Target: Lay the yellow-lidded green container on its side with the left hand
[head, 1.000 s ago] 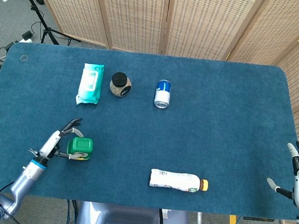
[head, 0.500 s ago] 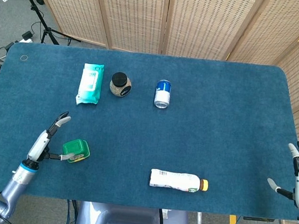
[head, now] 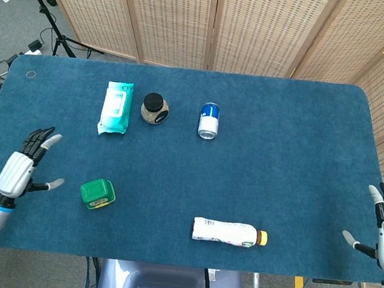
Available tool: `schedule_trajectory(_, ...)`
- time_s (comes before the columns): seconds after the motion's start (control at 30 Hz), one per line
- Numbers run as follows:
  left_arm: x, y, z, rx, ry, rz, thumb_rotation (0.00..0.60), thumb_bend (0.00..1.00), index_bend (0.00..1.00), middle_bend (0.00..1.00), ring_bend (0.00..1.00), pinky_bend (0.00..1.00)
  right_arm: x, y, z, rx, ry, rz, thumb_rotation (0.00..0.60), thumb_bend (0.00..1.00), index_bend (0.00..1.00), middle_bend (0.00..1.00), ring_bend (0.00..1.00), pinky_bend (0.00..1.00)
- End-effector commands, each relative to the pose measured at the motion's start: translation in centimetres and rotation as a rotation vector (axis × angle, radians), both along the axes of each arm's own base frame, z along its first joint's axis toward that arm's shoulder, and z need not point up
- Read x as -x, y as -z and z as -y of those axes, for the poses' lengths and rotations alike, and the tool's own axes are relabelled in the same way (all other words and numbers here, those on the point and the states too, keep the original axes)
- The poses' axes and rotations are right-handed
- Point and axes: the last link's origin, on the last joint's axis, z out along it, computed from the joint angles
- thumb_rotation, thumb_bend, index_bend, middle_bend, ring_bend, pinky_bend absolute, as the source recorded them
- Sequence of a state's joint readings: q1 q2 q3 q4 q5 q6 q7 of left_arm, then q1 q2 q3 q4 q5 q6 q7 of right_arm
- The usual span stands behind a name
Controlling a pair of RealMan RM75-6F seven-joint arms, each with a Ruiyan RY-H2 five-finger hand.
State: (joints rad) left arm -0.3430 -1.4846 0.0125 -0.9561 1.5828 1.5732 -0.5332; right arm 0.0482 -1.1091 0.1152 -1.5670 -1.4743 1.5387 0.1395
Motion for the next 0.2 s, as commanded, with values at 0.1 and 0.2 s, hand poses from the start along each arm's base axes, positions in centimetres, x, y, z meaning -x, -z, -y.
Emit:
schedule_trajectory(0.1,-0.28,-5.39,2.0,-0.013,-0.257,-0.218,0.6,0.0,0.0,0.0,0.0,0.0,-0.08,0.1,-0.08,0.007,-0.005,-0.016,0.6,0.0,0.0,0.0,0.0,0.0)
schedule_trajectory(0.2,-0.5,-5.48,2.32,0.006,-0.282,-0.24,0.6,0.0,0.0,0.0,0.0,0.0,-0.08,0.15,-0.1,0.008,-0.005,-0.022,0.6,0.0,0.0,0.0,0.0,0.0)
